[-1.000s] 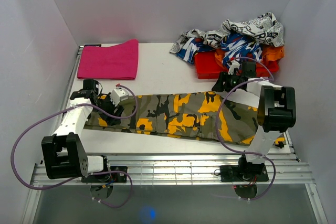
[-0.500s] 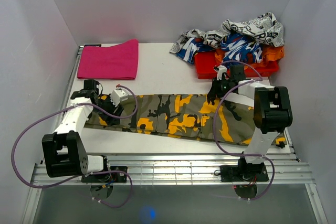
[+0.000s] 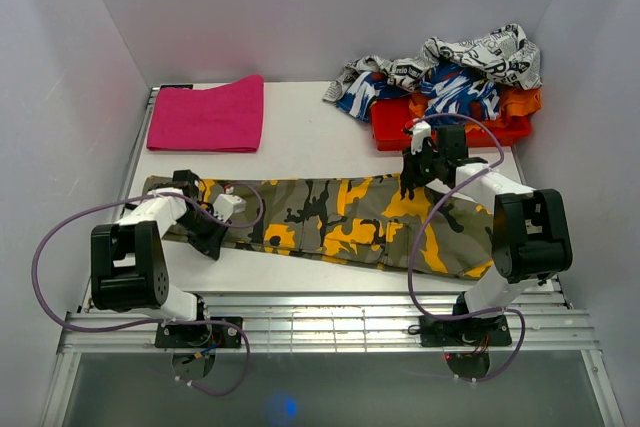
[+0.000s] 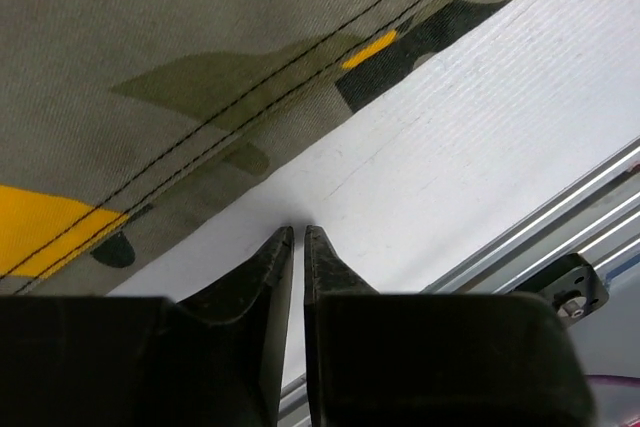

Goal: Fold and stack the trousers
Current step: Fold the trousers

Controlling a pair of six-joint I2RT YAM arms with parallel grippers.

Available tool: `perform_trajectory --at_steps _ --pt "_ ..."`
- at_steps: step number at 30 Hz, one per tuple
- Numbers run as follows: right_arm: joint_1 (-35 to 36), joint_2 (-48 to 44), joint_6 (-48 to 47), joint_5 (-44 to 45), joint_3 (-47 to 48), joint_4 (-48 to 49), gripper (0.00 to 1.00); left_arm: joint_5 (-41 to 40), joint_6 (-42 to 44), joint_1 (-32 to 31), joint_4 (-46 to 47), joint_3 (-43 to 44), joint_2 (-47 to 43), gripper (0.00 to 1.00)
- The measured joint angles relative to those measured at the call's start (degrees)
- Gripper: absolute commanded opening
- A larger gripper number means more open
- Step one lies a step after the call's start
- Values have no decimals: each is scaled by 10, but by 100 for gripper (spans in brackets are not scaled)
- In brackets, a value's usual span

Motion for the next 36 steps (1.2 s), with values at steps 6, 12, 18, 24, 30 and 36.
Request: perform_trajectory --at_steps 6,12,18,24,30,36 --pt "0 0 -29 23 43 -50 84 6 -20 4 -38 26 1 55" --pt "-1 -35 -100 -7 106 -176 84 38 -82 72 -83 210 6 67" --pt "3 -62 -222 -99 156 -390 65 49 -131 219 -87 352 96 67" --pt "34 -65 -292 -106 111 -511 64 26 -157 311 -106 353 177 63" --pt "77 -115 -294 -66 26 -517 70 25 -252 386 -93 352 197 62" --pt "87 -132 -294 -24 -13 -492 70 14 -334 405 -28 331 196 60"
